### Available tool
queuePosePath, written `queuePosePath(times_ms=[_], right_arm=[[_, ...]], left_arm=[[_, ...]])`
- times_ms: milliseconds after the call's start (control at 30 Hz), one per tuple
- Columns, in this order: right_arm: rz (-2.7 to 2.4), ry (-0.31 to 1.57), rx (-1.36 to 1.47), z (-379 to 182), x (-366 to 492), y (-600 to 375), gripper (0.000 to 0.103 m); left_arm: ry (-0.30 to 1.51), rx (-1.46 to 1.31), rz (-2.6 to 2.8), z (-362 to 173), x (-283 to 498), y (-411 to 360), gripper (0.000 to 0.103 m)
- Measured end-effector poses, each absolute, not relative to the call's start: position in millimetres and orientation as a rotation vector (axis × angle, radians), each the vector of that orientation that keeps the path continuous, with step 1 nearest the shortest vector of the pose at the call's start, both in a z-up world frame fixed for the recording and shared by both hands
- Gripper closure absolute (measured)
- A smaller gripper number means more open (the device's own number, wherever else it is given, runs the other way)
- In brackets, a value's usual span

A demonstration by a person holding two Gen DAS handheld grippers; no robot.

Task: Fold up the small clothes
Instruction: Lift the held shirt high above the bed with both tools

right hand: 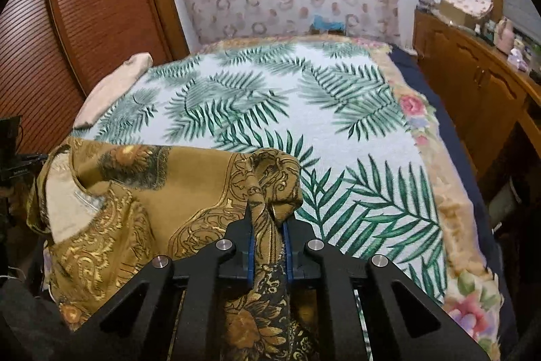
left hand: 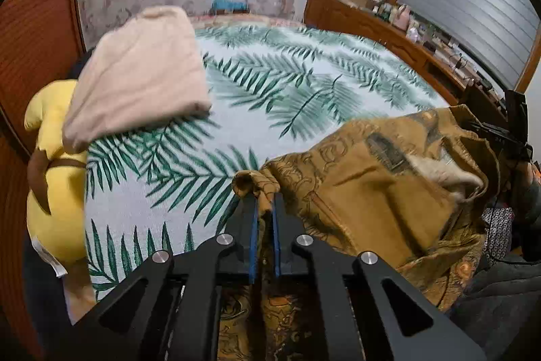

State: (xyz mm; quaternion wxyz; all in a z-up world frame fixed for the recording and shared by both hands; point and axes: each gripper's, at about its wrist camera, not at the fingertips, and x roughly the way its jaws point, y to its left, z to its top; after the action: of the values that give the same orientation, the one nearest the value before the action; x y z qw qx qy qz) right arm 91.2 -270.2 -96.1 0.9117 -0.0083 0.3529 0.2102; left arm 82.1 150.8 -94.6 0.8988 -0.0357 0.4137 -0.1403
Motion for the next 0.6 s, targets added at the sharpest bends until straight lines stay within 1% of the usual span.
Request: queuePosePath(times_ms=[200,400,600], right_arm=[[0.462,0.619,0.016,-58,55,-280,0.092],[0.520,0.463,0.018,-1,9,-290,0.092],[0.549,0.365,0.034,45,-21,-309,0.092]], left_arm=[[0.684,-0.130,-0.323,-35,48,151,0.096],[0.504,-0.082,-0.318,32,7,139,0.097],[0.348,-0.055,-0.311,88,-24,137,0.097]])
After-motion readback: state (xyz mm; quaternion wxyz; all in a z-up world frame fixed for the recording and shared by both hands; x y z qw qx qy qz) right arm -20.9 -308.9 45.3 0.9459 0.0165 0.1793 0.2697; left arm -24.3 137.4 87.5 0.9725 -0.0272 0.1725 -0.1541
